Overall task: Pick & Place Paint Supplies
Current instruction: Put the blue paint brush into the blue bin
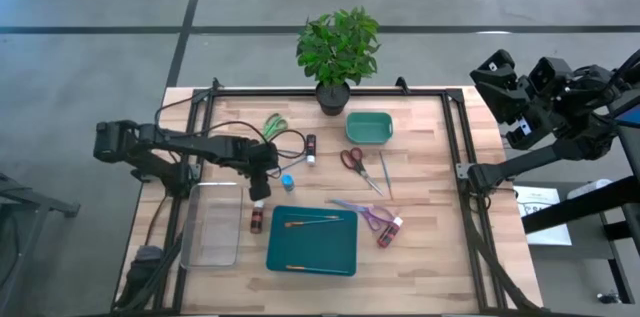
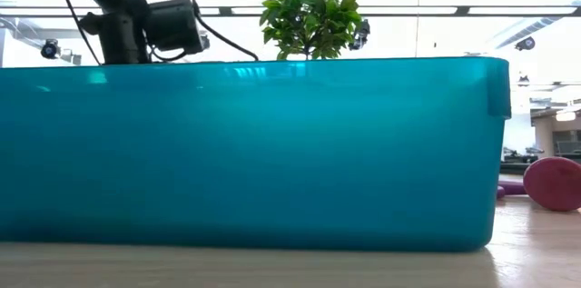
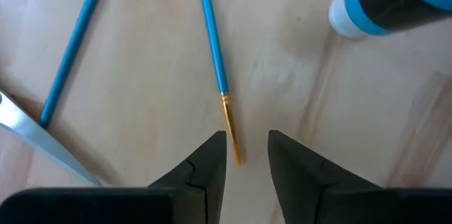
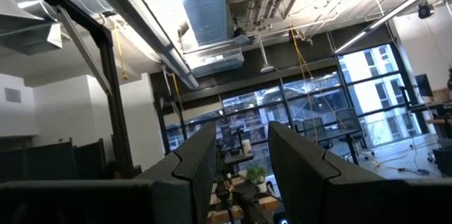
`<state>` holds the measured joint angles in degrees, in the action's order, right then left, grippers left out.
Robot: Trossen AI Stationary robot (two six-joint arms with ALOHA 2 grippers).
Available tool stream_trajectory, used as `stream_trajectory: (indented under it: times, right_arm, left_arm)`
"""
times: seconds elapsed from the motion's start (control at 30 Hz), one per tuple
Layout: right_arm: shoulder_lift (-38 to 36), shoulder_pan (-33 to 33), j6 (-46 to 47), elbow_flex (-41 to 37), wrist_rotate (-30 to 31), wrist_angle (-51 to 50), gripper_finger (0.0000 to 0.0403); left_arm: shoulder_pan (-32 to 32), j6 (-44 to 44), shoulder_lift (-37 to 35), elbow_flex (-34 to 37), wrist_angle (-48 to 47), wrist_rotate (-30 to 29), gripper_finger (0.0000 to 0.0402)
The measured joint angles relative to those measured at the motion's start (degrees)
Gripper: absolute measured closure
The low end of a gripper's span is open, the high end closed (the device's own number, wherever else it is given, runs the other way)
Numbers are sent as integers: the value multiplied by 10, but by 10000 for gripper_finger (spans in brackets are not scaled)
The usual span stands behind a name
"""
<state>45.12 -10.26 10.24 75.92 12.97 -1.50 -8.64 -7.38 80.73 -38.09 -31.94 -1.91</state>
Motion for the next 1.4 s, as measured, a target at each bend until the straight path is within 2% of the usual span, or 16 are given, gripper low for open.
stream_trajectory:
  times: [0.47,0.83,1.23,1.4]
  right_arm:
    - [0,0,3,-1,2,-10,274]
    - [-3,0,1,-1,5,-14,274]
    - [-5,0,2,-1,5,-17,274]
    - [-5,0,3,-1,5,-17,274]
  left_arm:
    - [-28,-2,1,28,53,0,288]
    - [-43,14,1,29,68,34,288]
    - [-45,14,61,11,71,36,289]
    - [-47,11,75,8,70,38,325]
